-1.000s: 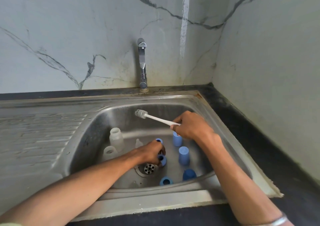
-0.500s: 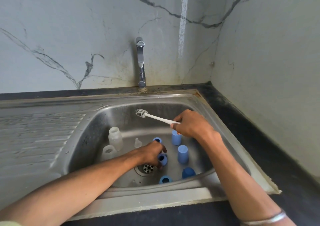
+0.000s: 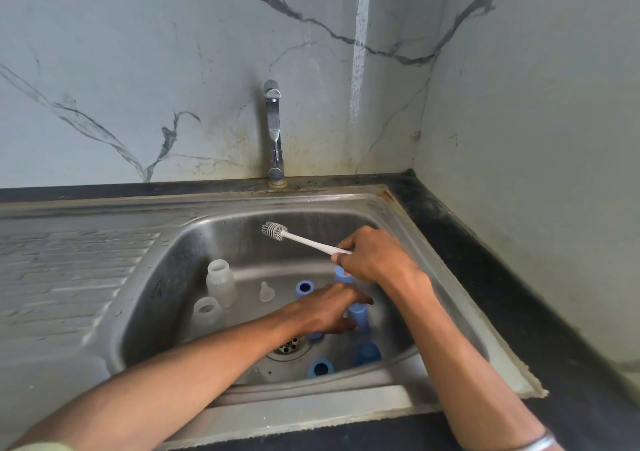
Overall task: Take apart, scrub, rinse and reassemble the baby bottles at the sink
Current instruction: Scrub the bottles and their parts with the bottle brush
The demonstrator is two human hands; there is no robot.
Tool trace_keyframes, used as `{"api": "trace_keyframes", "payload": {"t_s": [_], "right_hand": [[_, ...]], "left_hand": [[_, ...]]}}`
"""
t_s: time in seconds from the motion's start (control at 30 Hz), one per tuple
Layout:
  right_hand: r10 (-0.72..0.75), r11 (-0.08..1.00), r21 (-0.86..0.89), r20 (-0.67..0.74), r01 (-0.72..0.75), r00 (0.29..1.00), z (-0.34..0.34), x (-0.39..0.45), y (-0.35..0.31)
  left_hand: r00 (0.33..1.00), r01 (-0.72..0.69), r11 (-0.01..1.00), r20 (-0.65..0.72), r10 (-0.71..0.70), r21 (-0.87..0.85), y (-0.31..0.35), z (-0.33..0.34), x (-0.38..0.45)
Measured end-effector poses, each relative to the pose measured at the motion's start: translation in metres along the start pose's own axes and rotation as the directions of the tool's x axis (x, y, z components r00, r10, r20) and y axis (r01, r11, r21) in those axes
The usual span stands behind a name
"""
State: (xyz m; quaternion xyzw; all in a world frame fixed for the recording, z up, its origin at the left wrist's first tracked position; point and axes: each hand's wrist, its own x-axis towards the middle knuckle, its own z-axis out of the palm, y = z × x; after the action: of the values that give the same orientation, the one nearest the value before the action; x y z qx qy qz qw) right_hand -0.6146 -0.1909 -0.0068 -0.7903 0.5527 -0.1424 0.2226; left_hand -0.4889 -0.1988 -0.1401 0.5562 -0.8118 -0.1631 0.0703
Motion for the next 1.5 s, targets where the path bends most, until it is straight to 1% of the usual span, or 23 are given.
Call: {"api": "trace_keyframes", "payload": {"t_s": [0.1,0.2,0.33,0.47,0.57,0.63,0.7,0.8,0.9,1.0,1.07,1.17,1.27,1.33,1.4,1.5], "right_hand": [[-0.005,1.0,-0.009,-0.005,0.005,1.0,-0.001,0.0,0.0],[-0.007,1.0,-0.001,-0.014,0.007,1.0,-0.001,0.0,0.001],[-0.003,1.0,0.001,-0.038,0.003,0.999,0.0,0.001,0.002],[-0.003,1.0,0.004,-0.036,0.003,0.999,-0.001,-0.001,0.001],[-0.019,0.999,0.028,-0.024,0.02,1.0,-0.004,-0.002,0.002],[-0.031,0.997,0.065,0.02,0.03,0.999,-0.006,-0.003,0.002],[-0.033,0.997,0.076,0.064,0.028,0.997,-0.008,-0.005,0.004],[-0.028,0.996,0.086,0.096,0.02,0.995,-0.01,-0.006,0.004],[-0.048,0.998,0.045,0.143,0.042,0.989,-0.012,-0.008,0.003],[-0.095,0.995,0.017,0.173,0.094,0.98,-0.013,-0.012,0.0],[-0.128,0.992,0.035,0.178,0.124,0.976,-0.015,-0.014,-0.003],[-0.169,0.985,0.058,0.133,0.163,0.977,-0.016,-0.015,-0.008],[-0.176,0.983,0.056,-0.028,0.177,0.984,-0.014,-0.018,-0.01],[-0.163,0.987,-0.02,-0.13,0.162,0.978,-0.013,-0.02,-0.012],[-0.128,0.988,-0.1,-0.147,0.114,0.981,-0.01,-0.022,-0.014],[-0.052,0.99,-0.133,-0.087,0.041,0.995,0.001,-0.019,-0.016]], "left_hand": [[1.0,0.017,0.998,0.0,-0.017,-0.063,-0.004,0.001,0.004],[0.996,0.045,0.993,-0.074,-0.053,-0.105,-0.01,-0.004,0.005],[0.961,0.156,0.967,-0.194,-0.195,-0.199,-0.018,-0.03,-0.001],[0.905,0.269,0.922,-0.254,-0.341,-0.279,-0.036,-0.06,-0.026],[0.829,0.341,0.867,-0.319,-0.46,-0.364,-0.055,-0.078,-0.049],[0.759,0.344,0.797,-0.352,-0.547,-0.497,-0.064,-0.09,-0.067],[0.688,0.296,0.7,-0.363,-0.628,-0.65,-0.071,-0.099,-0.085],[0.578,0.217,0.596,-0.39,-0.717,-0.773,-0.081,-0.106,-0.114],[0.509,0.143,0.513,-0.382,-0.772,-0.846,-0.084,-0.112,-0.139],[0.467,0.056,0.445,-0.37,-0.803,-0.894,-0.087,-0.118,-0.146],[0.486,0.021,0.431,-0.368,-0.793,-0.902,-0.084,-0.121,-0.145],[0.57,-0.011,0.368,-0.309,-0.762,-0.93,-0.076,-0.124,-0.144],[0.631,-0.092,0.221,-0.228,-0.741,-0.971,-0.069,-0.129,-0.142],[0.656,-0.129,0.177,-0.218,-0.723,-0.976,-0.068,-0.132,-0.141],[0.676,-0.138,0.195,-0.236,-0.698,-0.971,-0.068,-0.132,-0.14],[0.676,-0.13,0.266,-0.282,-0.681,-0.955,-0.07,-0.127,-0.137]]}}
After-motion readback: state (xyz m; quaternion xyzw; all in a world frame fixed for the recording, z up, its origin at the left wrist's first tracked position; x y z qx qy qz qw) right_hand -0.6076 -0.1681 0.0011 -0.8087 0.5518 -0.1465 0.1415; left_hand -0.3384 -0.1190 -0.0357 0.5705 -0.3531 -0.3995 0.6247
